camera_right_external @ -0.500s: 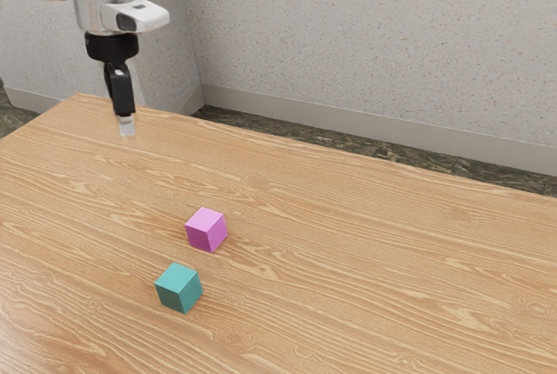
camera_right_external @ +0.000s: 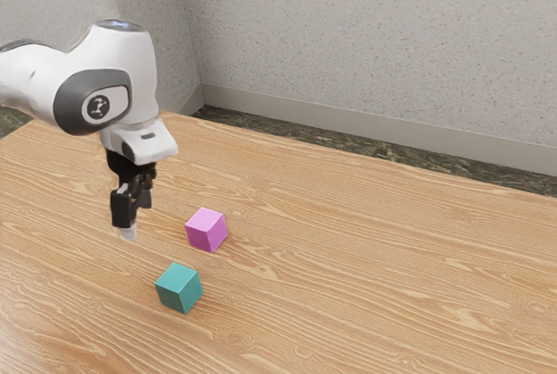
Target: Pick up the blue block with one arm, and put the blue block on the pink block with one arm
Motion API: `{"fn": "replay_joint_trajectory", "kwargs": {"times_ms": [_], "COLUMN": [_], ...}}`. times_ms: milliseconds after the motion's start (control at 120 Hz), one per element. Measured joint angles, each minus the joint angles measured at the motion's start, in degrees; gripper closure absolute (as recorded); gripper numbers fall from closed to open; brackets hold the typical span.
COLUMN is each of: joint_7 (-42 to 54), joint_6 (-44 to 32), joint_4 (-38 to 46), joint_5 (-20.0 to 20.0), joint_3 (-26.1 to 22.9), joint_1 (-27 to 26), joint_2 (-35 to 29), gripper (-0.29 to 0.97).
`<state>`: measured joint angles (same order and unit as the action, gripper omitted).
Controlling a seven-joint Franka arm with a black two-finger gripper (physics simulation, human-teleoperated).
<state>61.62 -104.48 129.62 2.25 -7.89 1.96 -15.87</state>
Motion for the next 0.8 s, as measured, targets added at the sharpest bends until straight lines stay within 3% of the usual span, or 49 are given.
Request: {"fn": "replay_joint_trajectory", "kwargs": {"times_ms": [192, 433, 800], "joint_7": [11.4, 21.2, 30.5], "joint_6": [-11.9, -19.4, -34.0], "joint_4": [0.8, 2.0, 9.2], "joint_5": [-1.9, -4.3, -3.6], "joint_3": [0.3, 0.2, 0.0], "joint_1": [2.4, 4.5, 4.6], "joint_2": [9.5, 17.4, 16.4], "gripper": [0.0, 0.0, 0.0]}}
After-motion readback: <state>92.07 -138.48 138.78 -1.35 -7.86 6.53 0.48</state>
